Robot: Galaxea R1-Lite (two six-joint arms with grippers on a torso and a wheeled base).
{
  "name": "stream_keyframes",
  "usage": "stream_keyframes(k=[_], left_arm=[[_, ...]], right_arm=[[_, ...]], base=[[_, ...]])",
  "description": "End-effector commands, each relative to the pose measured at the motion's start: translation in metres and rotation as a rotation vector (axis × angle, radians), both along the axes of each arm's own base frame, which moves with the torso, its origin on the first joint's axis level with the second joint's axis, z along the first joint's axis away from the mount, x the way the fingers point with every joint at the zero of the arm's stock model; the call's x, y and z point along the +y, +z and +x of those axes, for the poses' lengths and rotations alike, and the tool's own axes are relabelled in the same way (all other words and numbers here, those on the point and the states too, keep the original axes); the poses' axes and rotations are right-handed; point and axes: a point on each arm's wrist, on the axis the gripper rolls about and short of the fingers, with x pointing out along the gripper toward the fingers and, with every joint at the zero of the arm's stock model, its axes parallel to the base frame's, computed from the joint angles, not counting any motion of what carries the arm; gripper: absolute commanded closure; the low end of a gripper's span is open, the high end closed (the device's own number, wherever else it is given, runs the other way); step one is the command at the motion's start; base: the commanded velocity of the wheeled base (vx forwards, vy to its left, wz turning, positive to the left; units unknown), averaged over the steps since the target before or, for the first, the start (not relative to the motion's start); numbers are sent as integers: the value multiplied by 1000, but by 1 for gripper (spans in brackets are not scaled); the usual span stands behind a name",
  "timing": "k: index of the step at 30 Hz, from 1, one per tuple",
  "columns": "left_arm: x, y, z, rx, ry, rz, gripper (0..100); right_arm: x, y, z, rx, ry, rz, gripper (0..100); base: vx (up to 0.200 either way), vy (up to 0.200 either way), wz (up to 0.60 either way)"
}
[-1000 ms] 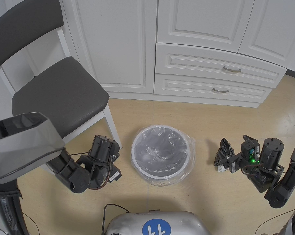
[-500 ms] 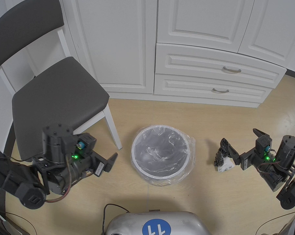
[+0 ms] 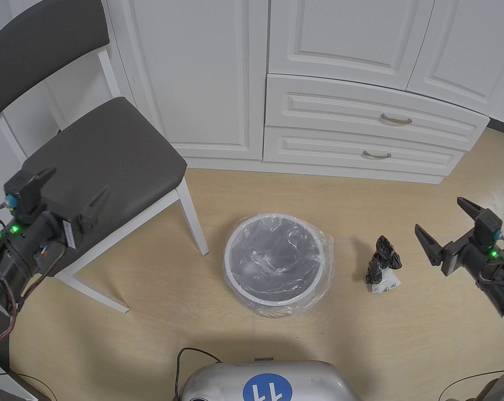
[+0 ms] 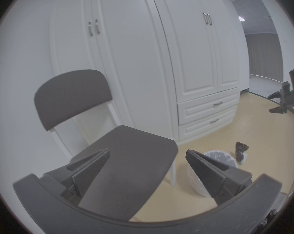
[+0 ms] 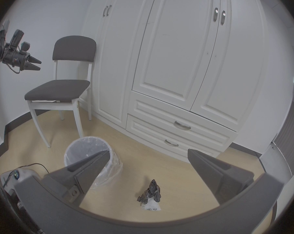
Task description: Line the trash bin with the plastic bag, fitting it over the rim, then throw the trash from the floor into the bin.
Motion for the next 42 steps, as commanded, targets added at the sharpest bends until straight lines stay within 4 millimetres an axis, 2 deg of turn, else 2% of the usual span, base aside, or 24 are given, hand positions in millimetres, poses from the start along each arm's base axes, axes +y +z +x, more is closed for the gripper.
stream_keyframes(k=[1, 5, 9, 12, 14, 15, 16, 19, 24, 30, 32, 33, 34, 35, 38, 39, 41, 42], left_arm=[[30, 16, -43, -147, 90, -55, 0], [31, 11, -46, -135, 87, -56, 0], [31, 5, -48, -137, 81, -91, 0], [33, 11, -49, -201, 86, -130, 0], [36, 17, -51, -242, 106, -138, 0], [36, 17, -51, -245, 108, -139, 0], [40, 20, -55, -272, 131, -137, 0], [45, 24, -63, -307, 153, -132, 0], [46, 27, -67, -325, 151, -133, 0], [46, 26, -67, -324, 154, -126, 0], [46, 26, -67, -325, 154, -124, 0], [46, 26, -67, -325, 154, -124, 0], [46, 27, -68, -328, 154, -125, 0], [46, 27, -68, -328, 154, -125, 0], [46, 27, -70, -333, 152, -126, 0], [46, 27, -70, -333, 152, -126, 0], [46, 26, -70, -331, 151, -126, 0], [46, 26, -70, -331, 151, -125, 0]], right_arm=[[-24, 67, -74, -165, 20, 70, 0], [-28, 73, -91, -44, 57, 104, 0], [-25, 77, -87, 51, 105, 175, 0], [-20, 73, -61, 180, 62, 283, 0], [-22, 66, -34, 265, -19, 319, 0], [-23, 65, -32, 273, -28, 321, 0], [-30, 55, -7, 338, -110, 326, 0], [-42, 30, 39, 477, -189, 338, 0], [-53, -12, 92, 642, -262, 349, 0], [-53, -35, 120, 712, -273, 341, 0], [-55, -60, 138, 781, -293, 336, 0], [-55, -60, 138, 781, -293, 336, 0], [-60, -78, 149, 828, -315, 337, 0], [-61, -81, 152, 835, -321, 337, 0], [-68, -125, 176, 931, -362, 343, 0], [-68, -125, 176, 931, -362, 343, 0], [-70, -156, 190, 950, -378, 347, 0], [-70, -159, 192, 950, -378, 347, 0]], base=[[0, 0, 0], [0, 0, 0], [0, 0, 0], [0, 0, 0], [0, 0, 0], [0, 0, 0], [0, 0, 0], [0, 0, 0], [0, 0, 0], [0, 0, 0], [0, 0, 0], [0, 0, 0], [0, 0, 0], [0, 0, 0], [0, 0, 0], [0, 0, 0], [0, 0, 0], [0, 0, 0]])
